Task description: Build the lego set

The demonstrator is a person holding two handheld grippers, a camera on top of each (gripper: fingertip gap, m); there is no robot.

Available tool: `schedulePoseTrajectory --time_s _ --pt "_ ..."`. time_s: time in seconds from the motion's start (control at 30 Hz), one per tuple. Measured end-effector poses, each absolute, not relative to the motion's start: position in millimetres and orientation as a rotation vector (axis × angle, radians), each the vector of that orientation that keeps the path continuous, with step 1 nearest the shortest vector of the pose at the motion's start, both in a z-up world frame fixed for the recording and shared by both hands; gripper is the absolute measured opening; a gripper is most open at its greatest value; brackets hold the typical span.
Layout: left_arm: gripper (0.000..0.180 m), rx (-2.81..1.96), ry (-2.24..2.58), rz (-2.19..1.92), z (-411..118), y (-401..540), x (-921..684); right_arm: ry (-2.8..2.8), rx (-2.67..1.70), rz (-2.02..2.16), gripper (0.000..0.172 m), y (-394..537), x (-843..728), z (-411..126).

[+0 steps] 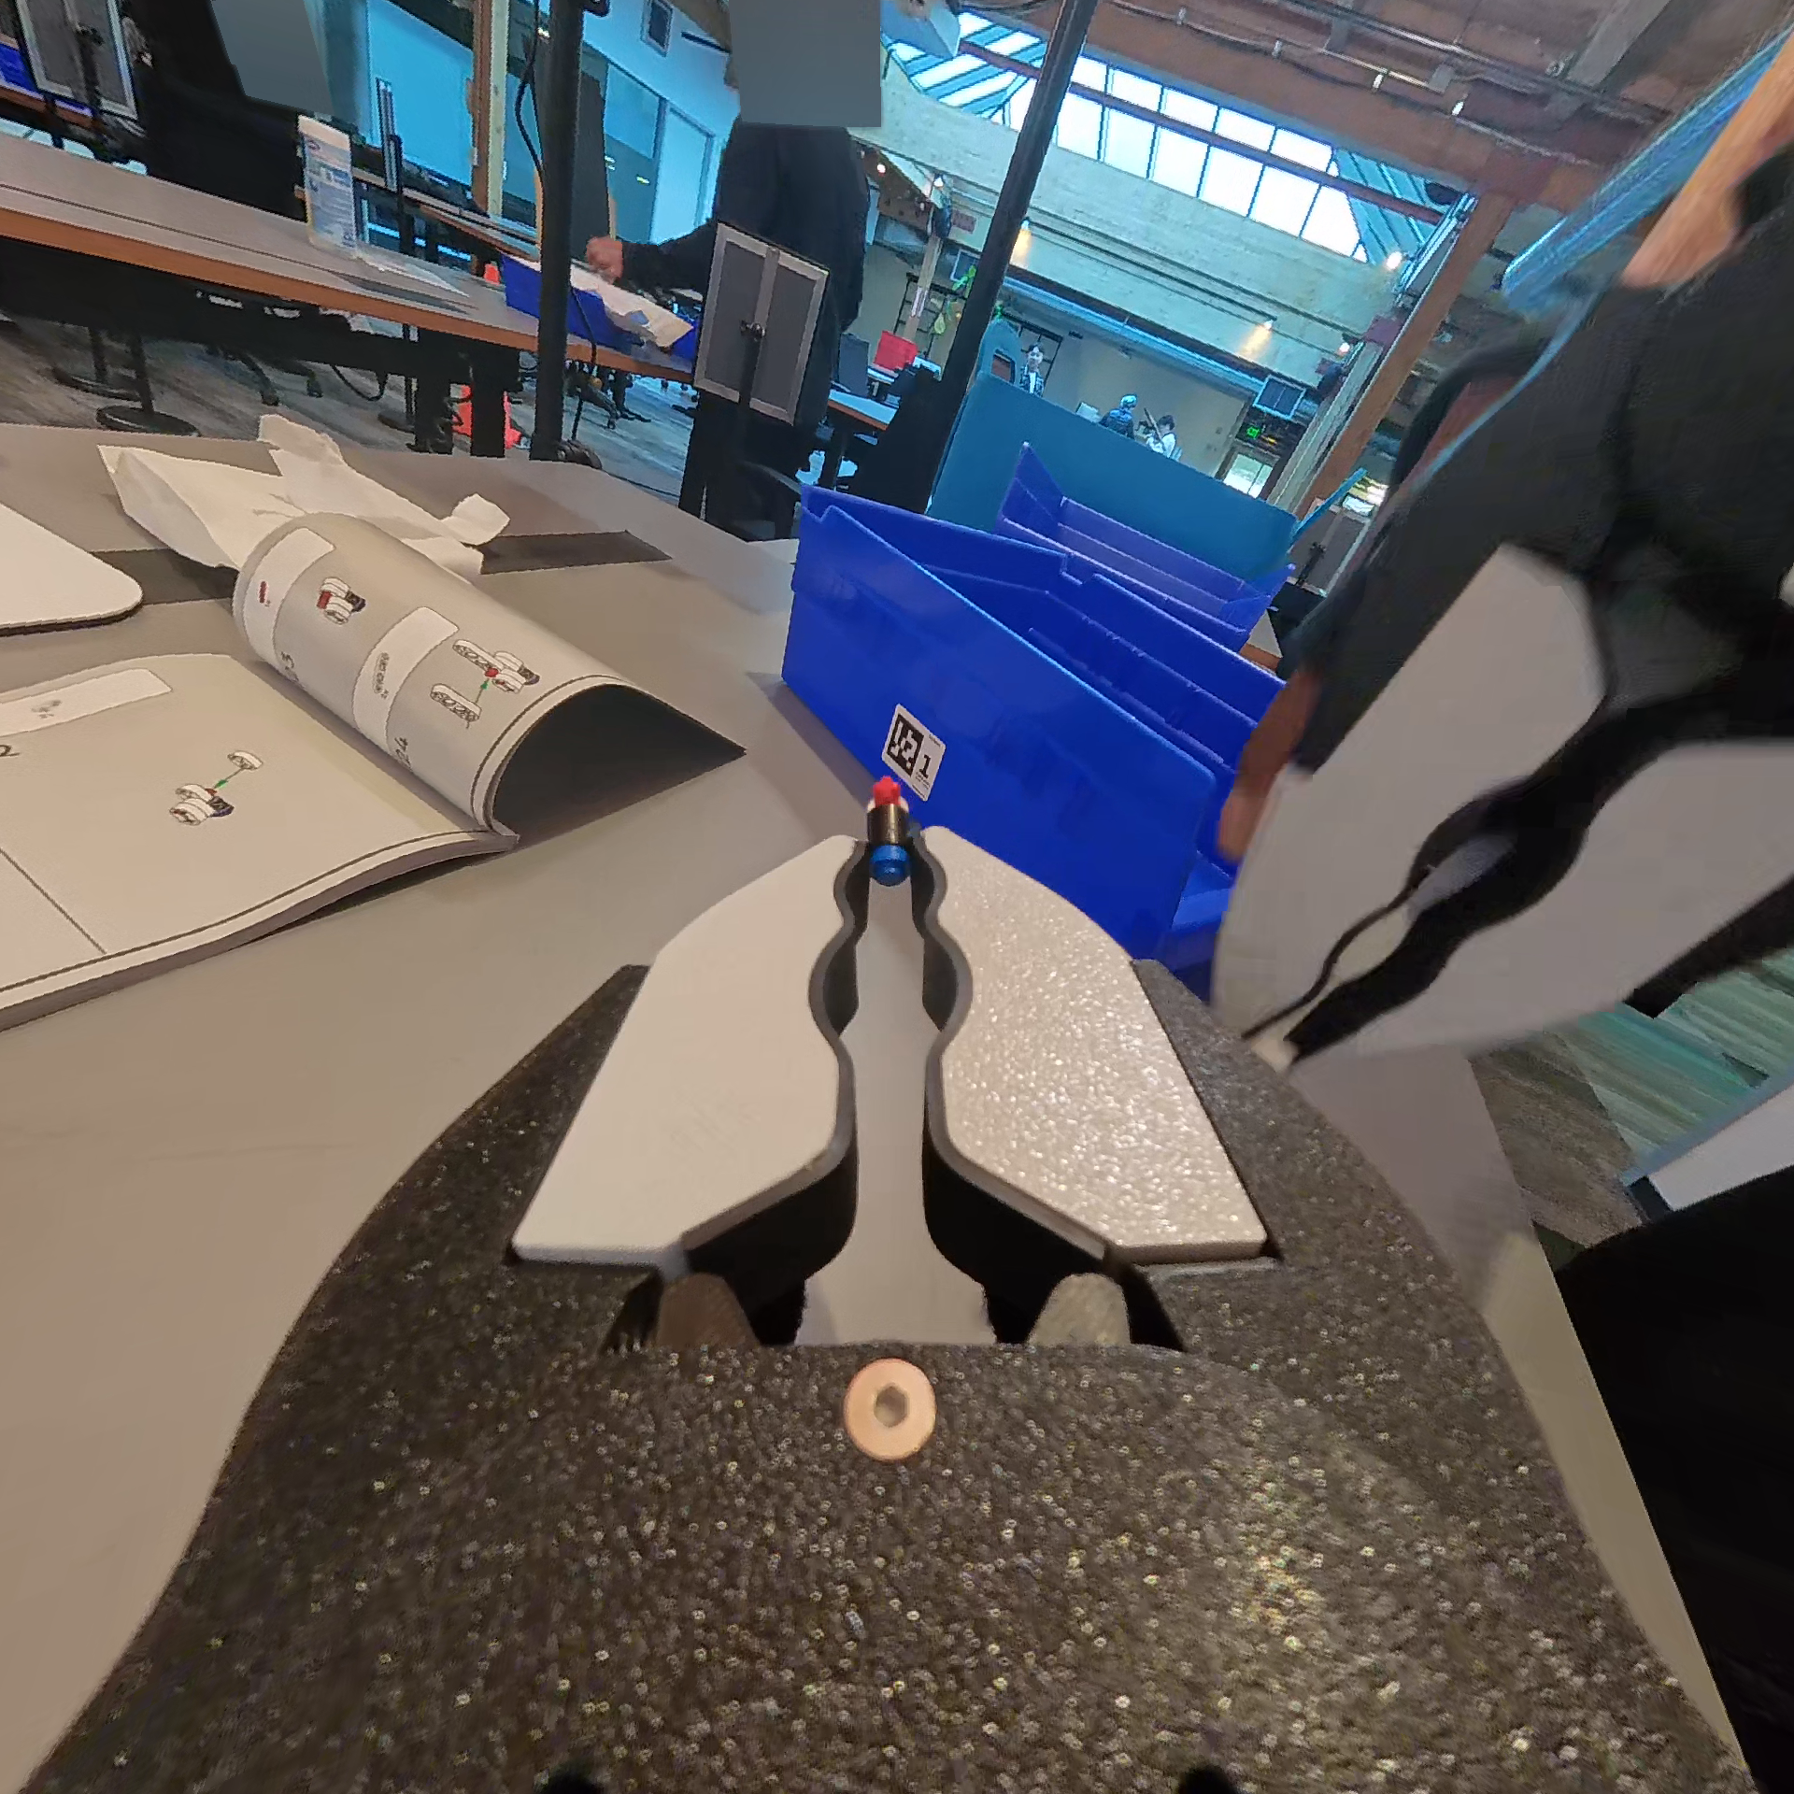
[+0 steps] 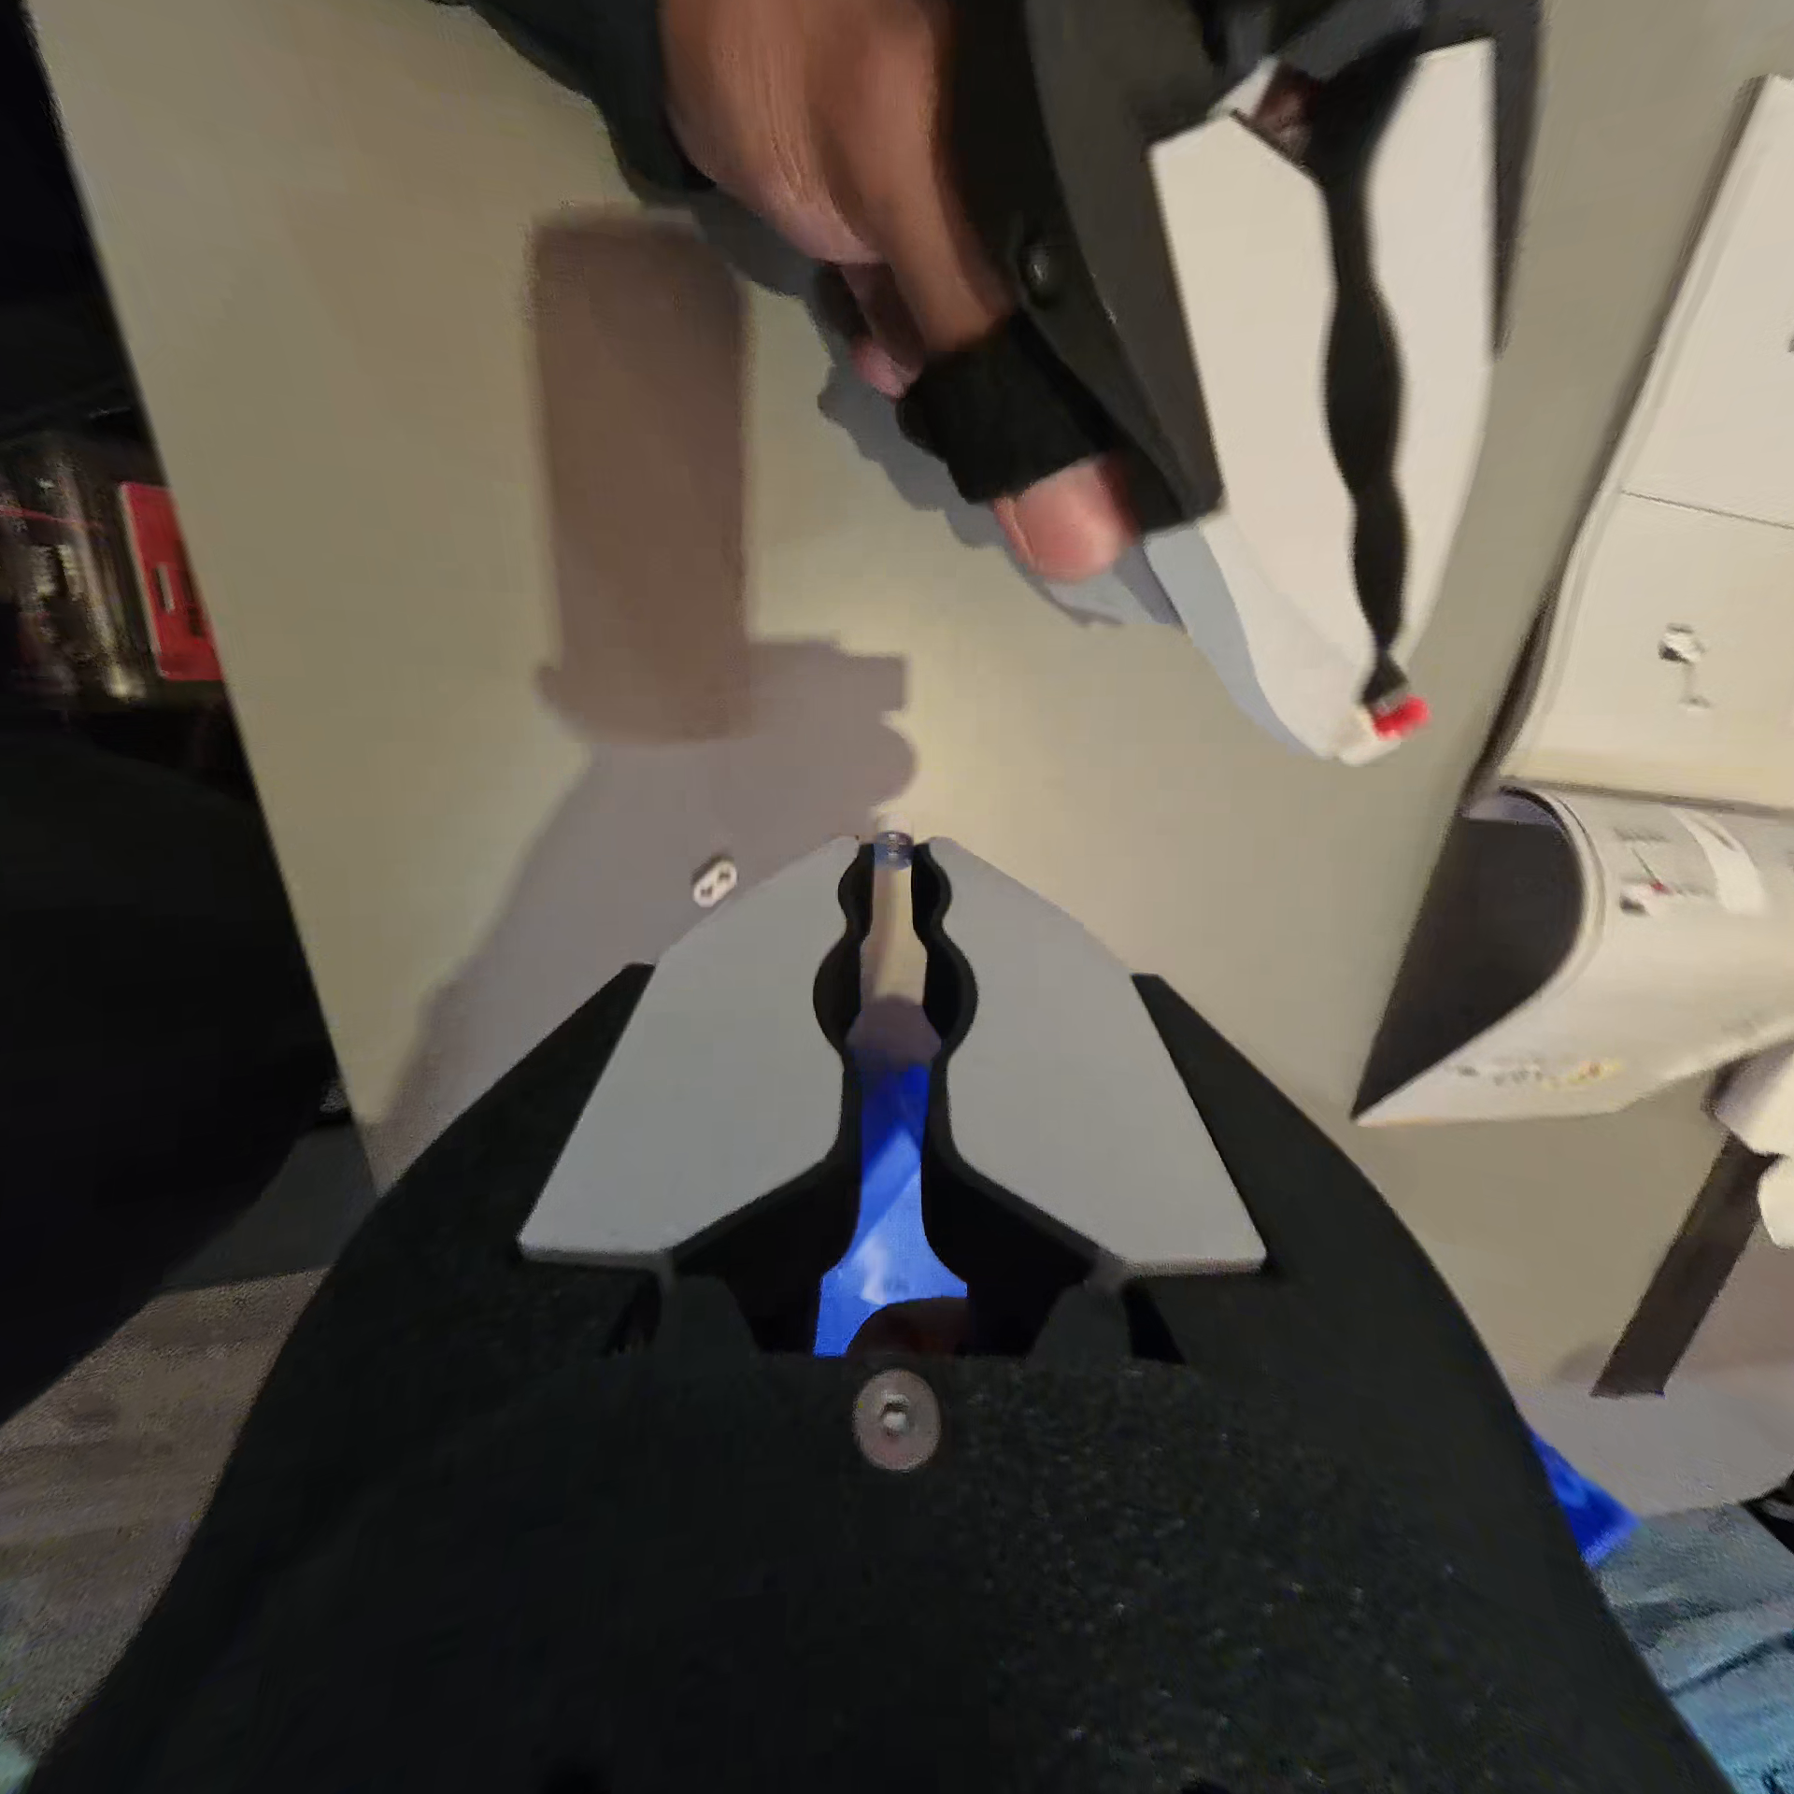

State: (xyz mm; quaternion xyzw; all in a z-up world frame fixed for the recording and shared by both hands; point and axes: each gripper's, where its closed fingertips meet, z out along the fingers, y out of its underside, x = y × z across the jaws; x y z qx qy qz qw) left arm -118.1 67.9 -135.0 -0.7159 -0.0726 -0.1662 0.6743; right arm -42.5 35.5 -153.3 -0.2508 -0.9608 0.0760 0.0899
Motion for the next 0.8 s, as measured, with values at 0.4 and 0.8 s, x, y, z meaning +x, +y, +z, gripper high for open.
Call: schedulePoseTrajectory --time_s 0.4,0.8 --pt "0.008 -1.624 -0.155 -0.413 -136.8 58.6 -120.5 -2.948 -0.866 -0.001 0.007 35.6 -40.3 -238.2" --pt "0.008 -1.648 -0.127 -0.435 -139.3 59.1 -115.1 -2.536 -1.107 0.333 0.027 63.2 4.0 -163.8"
